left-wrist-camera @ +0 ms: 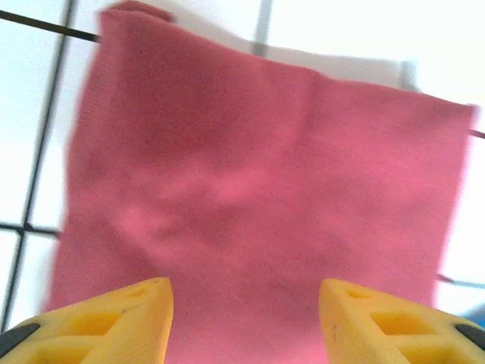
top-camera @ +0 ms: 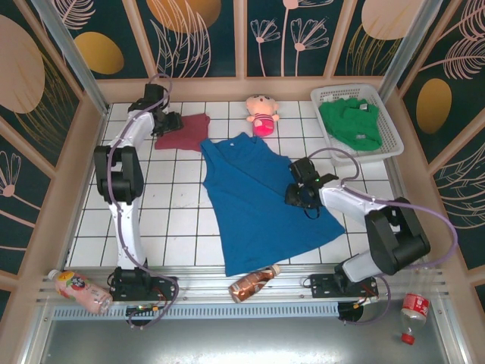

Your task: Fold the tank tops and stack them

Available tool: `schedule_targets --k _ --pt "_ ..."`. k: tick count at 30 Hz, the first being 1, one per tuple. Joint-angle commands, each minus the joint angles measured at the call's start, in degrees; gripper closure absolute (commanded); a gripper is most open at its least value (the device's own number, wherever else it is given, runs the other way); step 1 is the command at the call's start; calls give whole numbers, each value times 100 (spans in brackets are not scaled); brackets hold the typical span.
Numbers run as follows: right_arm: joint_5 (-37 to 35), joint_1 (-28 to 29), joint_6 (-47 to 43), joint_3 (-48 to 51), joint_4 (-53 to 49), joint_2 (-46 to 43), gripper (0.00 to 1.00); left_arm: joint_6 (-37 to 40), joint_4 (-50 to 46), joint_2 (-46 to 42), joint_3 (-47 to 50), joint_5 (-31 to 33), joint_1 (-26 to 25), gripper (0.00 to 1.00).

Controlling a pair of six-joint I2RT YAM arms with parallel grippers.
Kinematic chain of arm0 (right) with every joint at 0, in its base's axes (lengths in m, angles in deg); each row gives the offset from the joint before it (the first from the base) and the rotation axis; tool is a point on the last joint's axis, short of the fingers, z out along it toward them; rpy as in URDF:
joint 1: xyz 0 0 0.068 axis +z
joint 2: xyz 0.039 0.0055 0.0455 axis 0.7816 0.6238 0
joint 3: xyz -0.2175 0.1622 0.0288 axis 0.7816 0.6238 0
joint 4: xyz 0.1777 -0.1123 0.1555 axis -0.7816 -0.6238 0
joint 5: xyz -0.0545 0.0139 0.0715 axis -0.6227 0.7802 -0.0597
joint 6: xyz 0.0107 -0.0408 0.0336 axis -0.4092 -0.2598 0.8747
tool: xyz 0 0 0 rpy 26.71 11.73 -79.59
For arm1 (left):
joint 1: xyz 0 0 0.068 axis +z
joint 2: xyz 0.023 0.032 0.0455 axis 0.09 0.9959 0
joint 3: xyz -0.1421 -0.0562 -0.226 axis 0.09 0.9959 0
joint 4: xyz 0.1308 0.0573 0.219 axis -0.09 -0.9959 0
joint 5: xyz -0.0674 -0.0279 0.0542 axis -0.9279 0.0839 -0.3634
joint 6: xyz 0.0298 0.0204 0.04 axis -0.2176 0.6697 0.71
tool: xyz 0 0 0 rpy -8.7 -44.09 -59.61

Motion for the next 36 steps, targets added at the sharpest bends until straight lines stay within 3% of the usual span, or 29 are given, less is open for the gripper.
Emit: schedule_targets --k 1,7,13,25,36 --pt "234 -44 117 158 679 271 54 -168 31 -791 791 -539 -526 47" --pt "161 -206 -89 196 679 515 54 -471 799 -1643 2567 -968 -1270 55" --pt "118 -430 -419 16 528 766 54 -648 1262 -1805 3689 -1299 -1741 64" --pt "-49 -667 -1195 -257 458 1092 54 -699 1115 -2448 5359 -818 -1768 67" --pt "201 -634 -2424 -1656 364 2356 54 -2236 1001 -3893 7086 -667 -1768 62"
